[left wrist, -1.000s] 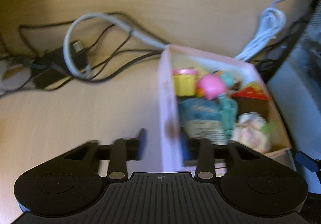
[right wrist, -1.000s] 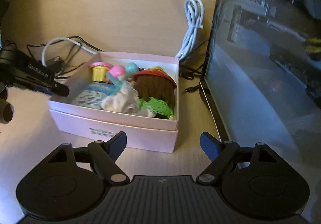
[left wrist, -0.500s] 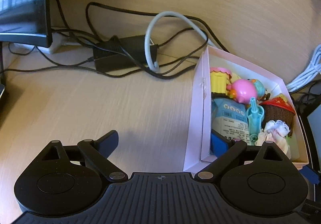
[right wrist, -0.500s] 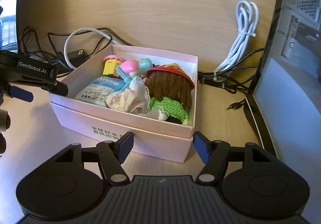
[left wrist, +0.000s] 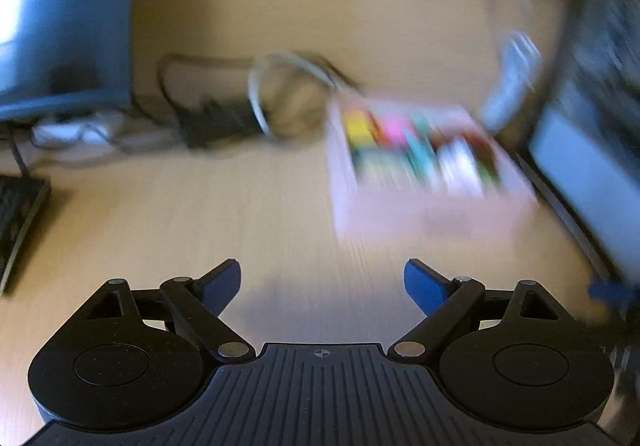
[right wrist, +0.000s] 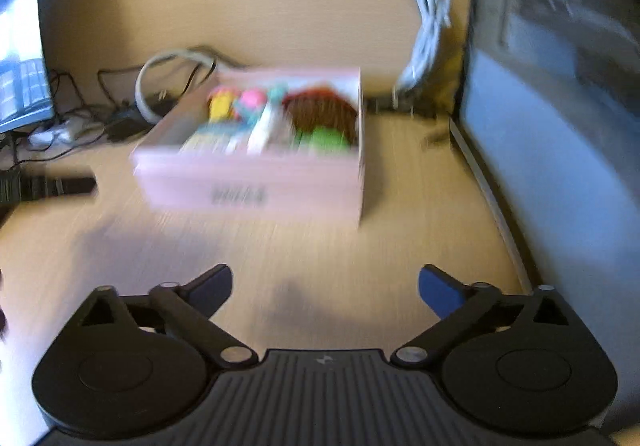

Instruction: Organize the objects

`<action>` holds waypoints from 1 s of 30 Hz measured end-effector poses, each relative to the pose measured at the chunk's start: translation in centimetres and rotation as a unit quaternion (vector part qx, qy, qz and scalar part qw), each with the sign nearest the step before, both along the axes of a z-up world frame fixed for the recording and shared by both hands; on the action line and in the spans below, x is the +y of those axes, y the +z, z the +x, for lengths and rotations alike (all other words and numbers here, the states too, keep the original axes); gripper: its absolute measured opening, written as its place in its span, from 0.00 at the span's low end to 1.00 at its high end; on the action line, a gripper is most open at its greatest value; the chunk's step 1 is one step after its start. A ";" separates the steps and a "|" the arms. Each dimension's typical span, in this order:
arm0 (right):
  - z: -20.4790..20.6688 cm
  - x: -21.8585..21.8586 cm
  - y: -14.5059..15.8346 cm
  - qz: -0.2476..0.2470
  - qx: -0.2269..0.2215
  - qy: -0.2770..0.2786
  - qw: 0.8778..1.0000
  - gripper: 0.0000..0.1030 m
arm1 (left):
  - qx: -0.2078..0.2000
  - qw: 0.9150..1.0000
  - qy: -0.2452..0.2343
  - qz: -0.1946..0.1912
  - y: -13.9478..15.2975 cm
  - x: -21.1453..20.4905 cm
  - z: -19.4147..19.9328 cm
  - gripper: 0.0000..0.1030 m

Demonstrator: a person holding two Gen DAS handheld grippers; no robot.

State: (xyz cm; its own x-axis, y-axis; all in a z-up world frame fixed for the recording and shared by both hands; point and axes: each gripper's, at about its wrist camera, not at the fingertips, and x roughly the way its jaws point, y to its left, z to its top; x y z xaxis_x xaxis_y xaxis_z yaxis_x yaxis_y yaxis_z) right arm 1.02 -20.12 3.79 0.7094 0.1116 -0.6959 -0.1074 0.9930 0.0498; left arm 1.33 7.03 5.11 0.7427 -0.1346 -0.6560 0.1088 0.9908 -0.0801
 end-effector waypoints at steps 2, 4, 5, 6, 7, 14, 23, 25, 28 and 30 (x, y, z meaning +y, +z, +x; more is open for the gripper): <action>-2.3 0.5 -0.8 0.007 0.023 0.002 1.000 1.00 | 0.014 0.999 -0.022 0.025 -1.5 -0.4 -2.1 0.90; -4.4 1.5 -1.6 -0.007 0.036 0.014 0.999 1.00 | 0.038 0.998 -0.025 0.031 -2.9 -0.3 -3.1 0.90; -5.2 2.1 -2.1 -0.018 0.039 0.019 0.999 1.00 | 0.047 0.998 -0.019 0.032 -3.3 -0.3 -3.4 0.90; -5.8 2.5 -2.6 -0.029 0.042 0.024 0.998 1.00 | 0.051 0.998 -0.015 0.035 -3.6 -0.4 -3.6 0.90; -6.0 2.8 -3.0 -0.038 0.046 0.025 0.998 1.00 | 0.040 0.998 -0.015 0.044 -3.8 -0.6 -3.8 0.90; -4.0 2.3 -3.8 -0.026 0.033 -0.017 0.999 1.00 | 0.005 0.999 0.002 0.051 -4.6 -1.6 -3.1 0.94; 1.4 1.5 -4.6 -0.020 -0.011 -0.004 1.000 1.00 | -0.022 0.998 0.036 0.045 -5.2 -2.5 0.8 0.94; 1.3 1.2 -5.0 -0.016 -0.034 -0.001 0.999 1.00 | -0.022 0.998 0.043 0.046 -5.3 -2.6 1.5 0.94; 1.3 1.3 -5.1 -0.017 -0.039 -0.005 0.999 1.00 | -0.021 0.998 0.039 0.046 -5.3 -2.8 2.0 0.95; 1.4 1.4 -5.1 -0.017 -0.039 -0.007 0.999 1.00 | -0.021 0.998 0.039 0.045 -5.3 -2.8 2.0 0.94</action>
